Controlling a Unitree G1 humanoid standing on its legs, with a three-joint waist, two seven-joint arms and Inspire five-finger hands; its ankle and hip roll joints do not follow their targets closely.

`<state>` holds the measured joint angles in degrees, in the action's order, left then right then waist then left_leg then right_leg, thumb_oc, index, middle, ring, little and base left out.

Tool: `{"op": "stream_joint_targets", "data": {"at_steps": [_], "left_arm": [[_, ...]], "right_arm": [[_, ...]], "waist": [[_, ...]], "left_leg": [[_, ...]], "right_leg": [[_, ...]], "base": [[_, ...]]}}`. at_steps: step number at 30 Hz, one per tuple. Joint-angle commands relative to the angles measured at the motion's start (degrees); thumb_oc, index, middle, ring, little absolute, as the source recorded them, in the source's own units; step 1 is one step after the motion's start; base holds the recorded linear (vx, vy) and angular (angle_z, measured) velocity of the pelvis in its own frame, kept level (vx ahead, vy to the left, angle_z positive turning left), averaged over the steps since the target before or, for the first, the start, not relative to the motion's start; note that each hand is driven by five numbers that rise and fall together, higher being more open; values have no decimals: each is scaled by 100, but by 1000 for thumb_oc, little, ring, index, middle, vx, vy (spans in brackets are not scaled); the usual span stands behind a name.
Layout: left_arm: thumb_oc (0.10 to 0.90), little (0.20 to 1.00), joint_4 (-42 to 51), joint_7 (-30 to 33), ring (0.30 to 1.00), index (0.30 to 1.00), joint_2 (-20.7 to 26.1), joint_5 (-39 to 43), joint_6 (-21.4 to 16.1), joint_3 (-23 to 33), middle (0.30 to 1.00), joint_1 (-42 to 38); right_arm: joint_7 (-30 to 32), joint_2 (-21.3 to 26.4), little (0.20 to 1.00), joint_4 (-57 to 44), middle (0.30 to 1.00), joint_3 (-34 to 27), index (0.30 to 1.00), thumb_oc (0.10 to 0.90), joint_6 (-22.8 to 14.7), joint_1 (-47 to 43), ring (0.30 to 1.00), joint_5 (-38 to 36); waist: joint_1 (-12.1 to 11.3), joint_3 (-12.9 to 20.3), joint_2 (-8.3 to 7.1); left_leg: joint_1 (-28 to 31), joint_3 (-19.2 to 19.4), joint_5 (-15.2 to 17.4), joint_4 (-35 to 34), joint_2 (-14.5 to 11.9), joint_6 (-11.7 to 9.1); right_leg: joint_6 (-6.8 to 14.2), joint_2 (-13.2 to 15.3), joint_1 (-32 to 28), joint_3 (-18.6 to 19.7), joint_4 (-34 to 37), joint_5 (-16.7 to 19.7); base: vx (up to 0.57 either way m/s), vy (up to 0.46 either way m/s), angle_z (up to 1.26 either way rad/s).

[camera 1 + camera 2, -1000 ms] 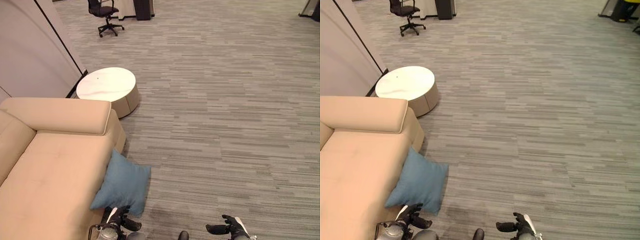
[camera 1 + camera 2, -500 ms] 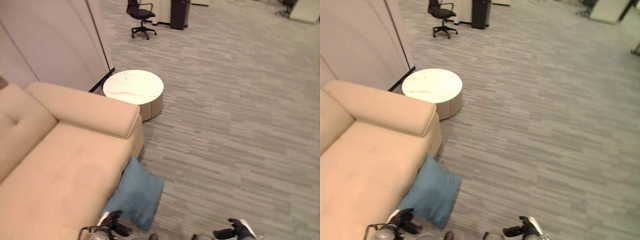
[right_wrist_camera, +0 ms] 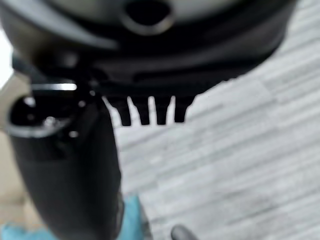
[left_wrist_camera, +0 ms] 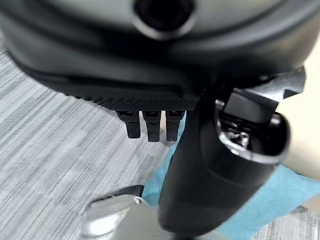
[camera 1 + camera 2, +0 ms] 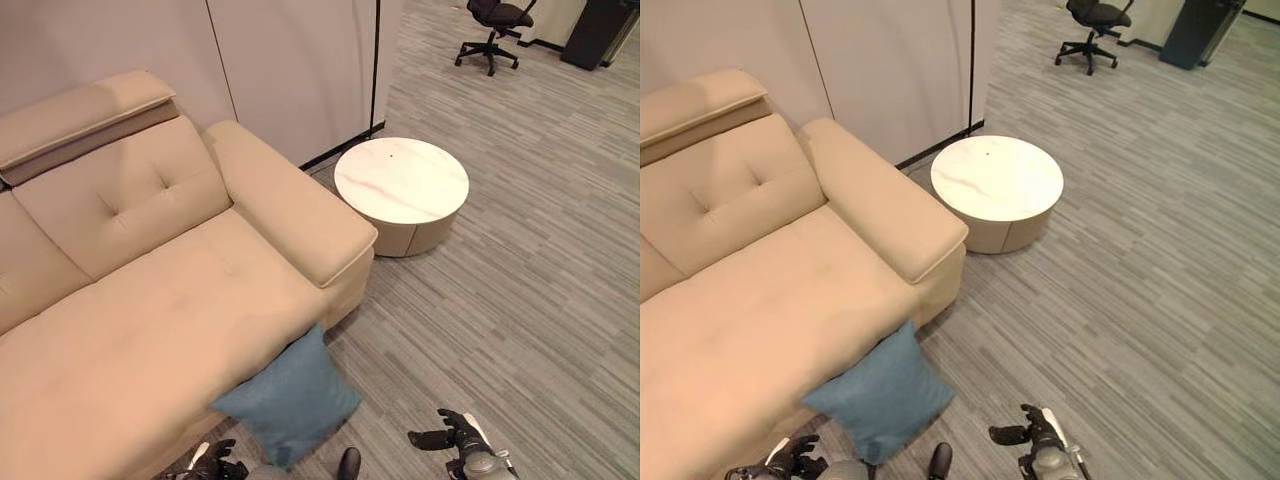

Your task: Pick up all the scattered cushions and arrange them neatly on the sofa.

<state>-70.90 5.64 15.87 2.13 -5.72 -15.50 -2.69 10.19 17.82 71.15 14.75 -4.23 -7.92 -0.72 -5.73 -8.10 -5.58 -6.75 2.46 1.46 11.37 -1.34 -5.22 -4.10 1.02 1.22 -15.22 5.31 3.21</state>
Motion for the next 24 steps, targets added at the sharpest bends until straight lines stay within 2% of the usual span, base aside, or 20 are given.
{"op": "stream_joint_targets", "data": {"at_steps": [1, 3, 5, 7, 10, 14, 15, 16, 17, 18, 19, 21, 22, 23, 24], "left_arm": [[800, 900, 144, -101, 900, 900, -311, 20, -109, 31, 900, -337], [800, 900, 149, -121, 900, 900, -304, -1, -87, 85, 900, -305], [800, 900, 138, -117, 900, 900, -293, 3, -86, 102, 900, -296], [800, 900, 119, -119, 900, 900, -254, 38, -95, 161, 900, -261], [800, 900, 58, -116, 900, 900, -197, 42, -91, 236, 900, -235], [800, 900, 56, -122, 900, 900, -97, 67, -78, 327, 900, -227], [800, 900, 93, -110, 900, 900, -16, 104, -73, 315, 900, -310], [800, 900, 92, -110, 900, 900, -15, 104, -73, 315, 900, -313], [800, 900, 132, -86, 900, 900, 11, 161, -113, 261, 900, -381], [800, 900, 153, -57, 900, 900, -11, 217, -147, 205, 900, -456], [800, 900, 153, -57, 900, 900, -11, 217, -147, 205, 900, -458], [800, 900, 184, -7, 900, 900, -9, 271, -184, 135, 900, -521], [800, 900, 163, -2, 900, 900, -12, 280, -196, 106, 900, -550], [800, 900, 73, 16, 900, 900, -36, 283, -213, 123, 900, -531], [800, 900, 35, 23, 900, 900, -54, 310, -204, 104, 900, -565]], "right_arm": [[62, 184, 900, -75, 900, -107, 900, 800, -40, 180, 900, -142], [48, 144, 900, -49, 900, -102, 900, 800, -29, 210, 900, -86], [47, 123, 900, -56, 900, -75, 900, 800, -28, 197, 900, -60], [53, 94, 900, -74, 900, -23, 900, 800, -40, 175, 900, 0], [33, 66, 900, -128, 900, 21, 900, 800, -57, 159, 900, 36], [12, 31, 900, -186, 900, 96, 900, 800, -54, 97, 900, 82], [6, 13, 900, -241, 900, 112, 900, 800, -45, 43, 900, 52], [5, 12, 900, -240, 900, 110, 900, 800, -44, 41, 900, 52], [-16, 17, 900, -286, 900, 96, 900, 800, -42, 6, 900, 5], [-15, 19, 900, -292, 900, 95, 900, 800, -33, 5, 900, -51], [-16, 18, 900, -292, 900, 94, 900, 800, -33, 4, 900, -51], [-15, 22, 900, -285, 900, 106, 900, 800, -7, 13, 900, -75], [-13, 21, 900, -274, 900, 93, 900, 800, -20, 19, 900, -113], [-8, 8, 900, -241, 900, 84, 900, 800, -24, 27, 900, -111], [9, 21, 900, -244, 900, 90, 900, 800, -50, 11, 900, -126]], "waist": [[54, -67, 187], [10, -9, 178], [-27, -4, 159], [-131, 26, 103], [-248, 94, 47], [-420, 110, 15], [-419, 23, 55], [-404, 49, 46], [-303, -21, 86], [-210, -16, 122], [-206, -2, 119], [-119, -13, 132], [-90, -20, 106], [-106, 12, 51], [-74, 0, 61]], "left_leg": [[-96, 204, 138, 40, 3, 222], [105, 464, 209, -190, 25, 294], [152, 374, 216, -245, 87, 295], [223, 89, 228, -401, 235, 311], [313, -67, 208, -591, 287, 351], [399, -254, 195, -786, 306, 445], [359, -466, 155, -773, 296, 492], [320, -477, 136, -774, 305, 496], [347, -732, 139, -810, 317, 505], [308, -961, 93, -849, 312, 456], [289, -963, 81, -853, 314, 456], [273, -1269, 8, -910, 295, 374], [247, -1405, -5, -897, 300, 339], [181, -1550, -51, -923, 260, 191], [44, -1604, -161, -912, 209, 103]], "right_leg": [[973, 569, -176, -304, -156, -199], [997, 535, -352, -604, -115, -213], [1002, 534, -369, -615, -113, -199], [1021, 524, -395, -657, -110, -182], [1062, 519, -392, -696, -157, -187], [1108, 595, -189, -737, -761, -308], [1201, 686, 146, -572, -1373, -359], [1203, 695, 179, -583, -1373, -350], [1295, 584, 394, 164, -1573, -434], [1269, 496, 451, 896, -1354, -418], [1270, 498, 466, 894, -1345, -406], [1260, 469, 592, 1500, -1268, -347], [1260, 433, 556, 1630, -1185, -349], [1215, 512, 352, 1395, -830, -358], [1185, 478, 306, 1299, -746, -370]], "base": [[13, -20, 63], [57, 0, 58], [45, 20, 53], [28, 20, 12], [38, 48, 13], [-1, 41, 9], [-36, 20, 1], [-38, -40, 7], [16, -125, 51], [17, -126, 93], [59, -142, 131], [78, -171, 90], [92, -351, 91], [49, -374, 110], [-1, -442, 127]]}}
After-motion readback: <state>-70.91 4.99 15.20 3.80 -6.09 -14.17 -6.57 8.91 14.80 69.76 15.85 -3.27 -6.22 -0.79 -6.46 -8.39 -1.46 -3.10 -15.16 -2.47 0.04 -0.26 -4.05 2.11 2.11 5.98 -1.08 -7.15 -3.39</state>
